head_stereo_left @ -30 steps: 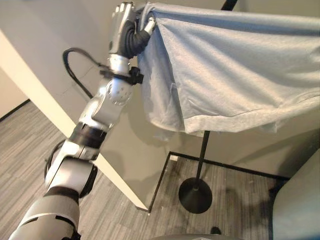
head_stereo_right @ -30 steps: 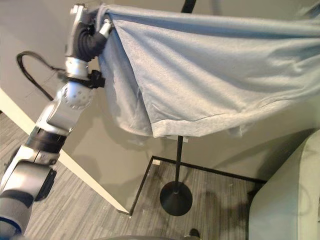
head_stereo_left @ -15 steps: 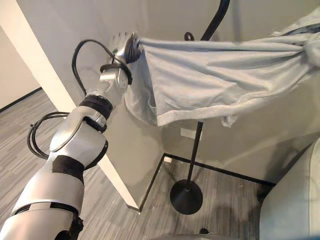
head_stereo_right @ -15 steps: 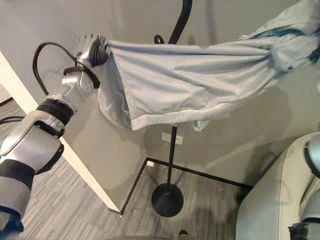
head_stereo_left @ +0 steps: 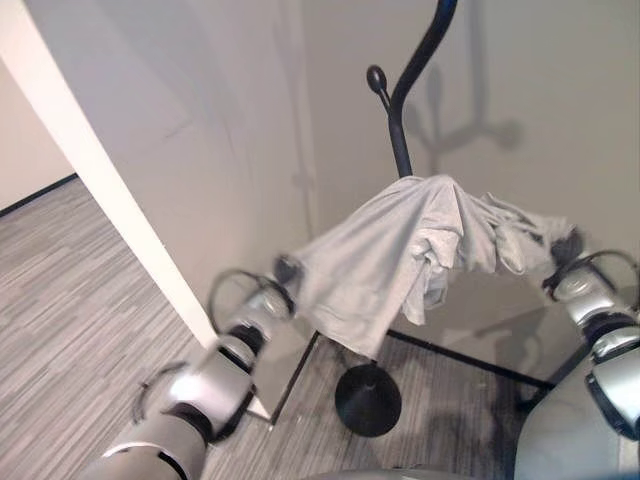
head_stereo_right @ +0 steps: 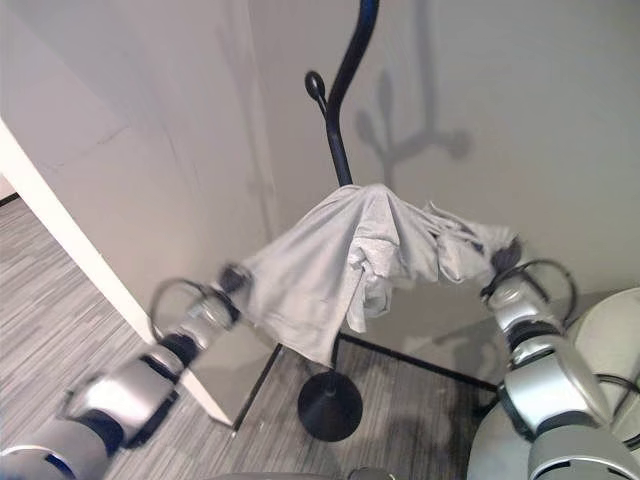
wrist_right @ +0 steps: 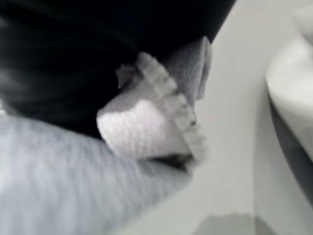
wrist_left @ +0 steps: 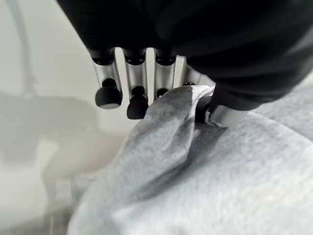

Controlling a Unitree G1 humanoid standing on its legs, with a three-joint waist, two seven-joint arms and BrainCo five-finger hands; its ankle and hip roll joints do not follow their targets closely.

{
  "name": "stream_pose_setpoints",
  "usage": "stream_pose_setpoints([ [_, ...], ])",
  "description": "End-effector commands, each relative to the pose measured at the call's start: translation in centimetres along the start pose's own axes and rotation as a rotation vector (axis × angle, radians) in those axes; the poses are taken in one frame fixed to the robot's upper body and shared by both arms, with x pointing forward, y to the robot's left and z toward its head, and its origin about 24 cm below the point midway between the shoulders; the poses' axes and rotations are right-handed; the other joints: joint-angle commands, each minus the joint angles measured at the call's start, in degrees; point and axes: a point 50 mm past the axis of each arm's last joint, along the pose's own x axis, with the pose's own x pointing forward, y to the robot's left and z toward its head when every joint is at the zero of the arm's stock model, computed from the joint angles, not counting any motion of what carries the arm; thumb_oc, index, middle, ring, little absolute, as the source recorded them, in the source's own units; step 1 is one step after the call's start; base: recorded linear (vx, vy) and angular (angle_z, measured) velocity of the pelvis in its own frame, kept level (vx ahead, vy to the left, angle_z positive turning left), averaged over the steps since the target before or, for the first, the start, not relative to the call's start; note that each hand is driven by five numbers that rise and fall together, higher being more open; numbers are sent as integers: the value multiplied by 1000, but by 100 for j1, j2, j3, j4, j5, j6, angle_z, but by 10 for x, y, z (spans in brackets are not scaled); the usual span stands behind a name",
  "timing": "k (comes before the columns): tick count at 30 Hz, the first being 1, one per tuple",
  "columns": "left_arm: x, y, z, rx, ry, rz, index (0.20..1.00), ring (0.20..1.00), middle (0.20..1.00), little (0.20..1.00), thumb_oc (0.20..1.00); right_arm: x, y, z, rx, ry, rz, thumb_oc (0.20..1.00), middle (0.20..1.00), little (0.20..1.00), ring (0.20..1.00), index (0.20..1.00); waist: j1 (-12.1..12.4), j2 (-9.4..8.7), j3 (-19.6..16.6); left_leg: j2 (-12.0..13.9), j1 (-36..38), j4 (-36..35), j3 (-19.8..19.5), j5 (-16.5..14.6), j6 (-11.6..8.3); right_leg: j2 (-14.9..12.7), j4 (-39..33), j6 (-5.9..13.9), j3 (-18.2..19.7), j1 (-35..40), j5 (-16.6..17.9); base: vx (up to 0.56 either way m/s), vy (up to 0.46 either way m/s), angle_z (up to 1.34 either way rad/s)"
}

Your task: Hang the clothes on the sofa on the clothes rack.

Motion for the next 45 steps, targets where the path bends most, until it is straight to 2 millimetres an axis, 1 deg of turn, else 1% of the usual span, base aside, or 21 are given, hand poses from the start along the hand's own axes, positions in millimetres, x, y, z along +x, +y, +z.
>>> stream_pose_setpoints([
  [1, 7, 26, 68, -590, -173, 32, 200, 200, 200, 200, 200, 2, 1, 66, 255, -138, -62, 200, 200, 200, 200, 200, -150, -131, 542, 245, 408, 91, 168, 1063, -827, 472, -2161, 219, -162, 1840, 340, -9, 0, 21],
  [2, 7, 25, 67, -590, -171, 31, 200, 200, 200, 200, 200, 2, 2, 65, 255, -136, -60, 200, 200, 200, 200, 200, -149, -136, 528, 244, 411, 86, 169, 1065, -827, 473, -2163, 219, -162, 1842, 340, 0, -5, 17],
  [4, -3, 6, 76, -907, -195, -50, 200, 200, 200, 200, 200, -18, 40, 86, 403, -198, 41, 200, 200, 200, 200, 200, -166, -100, 552, 250, 455, 56, 205, 1122, -851, 477, -2212, 194, -159, 1865, 346, 19, -16, 7],
  [5, -7, 1, 76, -954, -194, -69, 200, 200, 200, 200, 200, -25, 50, 89, 452, -206, 70, 200, 200, 200, 200, 200, -167, -104, 530, 250, 480, 45, 230, 1136, -861, 480, -2232, 188, -156, 1882, 350, 0, 0, 0],
  [10, -23, -11, 76, -1337, -204, -109, 200, 200, 200, 200, 200, -77, 95, 123, 1085, -222, 314, 200, 200, 200, 200, 200, -171, -130, 473, 256, 562, 100, 352, 1268, -882, 500, -2269, 133, -124, 1985, 339, 10, 3, -9],
  [11, -24, -13, 74, -1394, -195, -119, 445, 445, 445, 445, 445, -85, 102, 121, 1204, -193, 380, 200, 200, 200, 200, 200, -168, -145, 451, 257, 569, 122, 368, 1287, -882, 508, -2273, 124, -113, 1998, 336, 1, 14, -16],
  [12, -27, -18, 74, -1475, -183, -145, 1000, 1000, 1000, 1000, 1000, -95, 115, 120, 1348, -146, 482, 200, 200, 200, 200, 200, -151, -171, 409, 256, 568, 159, 380, 1309, -882, 509, -2277, 119, -107, 2015, 342, -6, 8, -18],
  [13, -28, -23, 74, -1530, -164, -170, 1000, 1000, 1000, 1000, 1000, -101, 122, 120, 1444, -105, 541, 291, 291, 291, 291, 291, -136, -186, 393, 264, 562, 195, 394, 1327, -882, 515, -2277, 111, -110, 2030, 332, -15, 9, -16],
  [14, -32, -34, 82, -1625, -153, -235, 1000, 1000, 1000, 1000, 1000, -113, 137, 119, 1666, -17, 681, 1000, 1000, 1000, 1000, 1000, -97, -207, 352, 264, 536, 239, 405, 1347, -882, 524, -2277, 116, -124, 2044, 324, -8, 3, -6],
  [18, -37, -48, 73, -1611, -89, -281, 1000, 1000, 1000, 1000, 1000, -108, 143, 108, 1728, 90, 637, 1000, 1000, 1000, 1000, 1000, -44, -249, 255, 243, 438, 291, 400, 1359, -882, 512, -2277, 144, -129, 1978, 395, -27, 21, -2],
  [25, -32, -40, 48, -1454, -63, -267, 1000, 1000, 1000, 1000, 1000, -86, 119, 90, 1674, 41, 577, 1000, 1000, 1000, 1000, 1000, 5, -236, 113, 183, 479, 155, 458, 1304, -882, 458, -2277, 231, -147, 1886, 502, -13, 37, 9],
  [29, -35, -16, 27, -1154, -138, -298, 1000, 1000, 1000, 1000, 1000, -67, 72, 64, 1467, -115, 516, 1000, 1000, 1000, 1000, 1000, -28, -147, 34, 115, 560, 41, 509, 1220, -877, 419, -2277, 305, -165, 1821, 605, -1, 56, 1],
  [30, -35, -16, 27, -1153, -136, -299, 1000, 1000, 1000, 1000, 1000, -67, 72, 64, 1467, -112, 516, 1000, 1000, 1000, 1000, 1000, -21, -151, 24, 114, 561, 39, 512, 1220, -876, 418, -2277, 306, -163, 1821, 606, 0, 37, 4],
  [32, -39, 9, 22, -1002, -217, -322, 1000, 1000, 1000, 1000, 1000, -64, 47, 52, 1360, -188, 498, 1000, 1000, 1000, 1000, 1000, -22, -108, 9, 81, 593, -5, 529, 1196, -864, 389, -2277, 353, -192, 1803, 657, -6, 47, 1],
  [33, -45, 42, 10, -784, -289, -322, 1000, 1000, 1000, 1000, 1000, -64, 23, 40, 1226, -271, 500, 1000, 1000, 1000, 1000, 1000, -1, -101, -5, 53, 608, -38, 522, 1176, -857, 369, -2277, 390, -211, 1793, 681, -10, 42, 1],
  [35, -60, 85, -6, -637, -383, -328, 1000, 1000, 1000, 1000, 1000, -70, -4, 26, 1068, -379, 527, 1000, 1000, 1000, 1000, 1000, 30, -135, -18, 32, 625, -58, 523, 1152, -868, 350, -2277, 435, -224, 1798, 693, 0, 0, 0],
  [36, -61, 85, -7, -637, -381, -330, 1000, 1000, 1000, 1000, 1000, -71, -3, 26, 1068, -377, 529, 1000, 1000, 1000, 1000, 1000, 27, -142, -32, 31, 629, -59, 525, 1151, -868, 348, -2277, 437, -222, 1801, 692, 0, 0, 0],
  [38, -74, 112, -30, -553, -392, -308, 1000, 1000, 1000, 1000, 1000, -83, -22, 16, 960, -471, 591, 1000, 1000, 1000, 1000, 1000, 40, -181, -63, 31, 678, -77, 558, 1107, -880, 337, -2277, 472, -225, 1818, 682, 22, 8, -1],
  [40, -88, 135, -50, -521, -400, -256, 1000, 1000, 1000, 1000, 1000, -93, -53, -2, 871, -519, 562, 1000, 1000, 1000, 1000, 1000, 4, -214, -112, 31, 741, -107, 607, 1036, -877, 331, -2277, 498, -214, 1833, 667, 22, 7, 1],
  [41, -101, 146, -72, -555, -360, -198, 1000, 1000, 1000, 1000, 1000, -103, -72, -14, 794, -533, 542, 1000, 1000, 1000, 1000, 1000, -38, -242, -104, 32, 765, -127, 641, 951, -862, 319, -2277, 515, -207, 1830, 665, 0, 0, 0],
  [45, -117, 150, -109, -636, -278, -126, 1000, 1000, 1000, 1000, 1000, -111, -86, -23, 733, -532, 578, 1000, 1000, 1000, 1000, 1000, -78, -264, -94, 16, 808, -167, 696, 863, -847, 306, -2277, 545, -178, 1804, 686, -4, 15, -2],
])
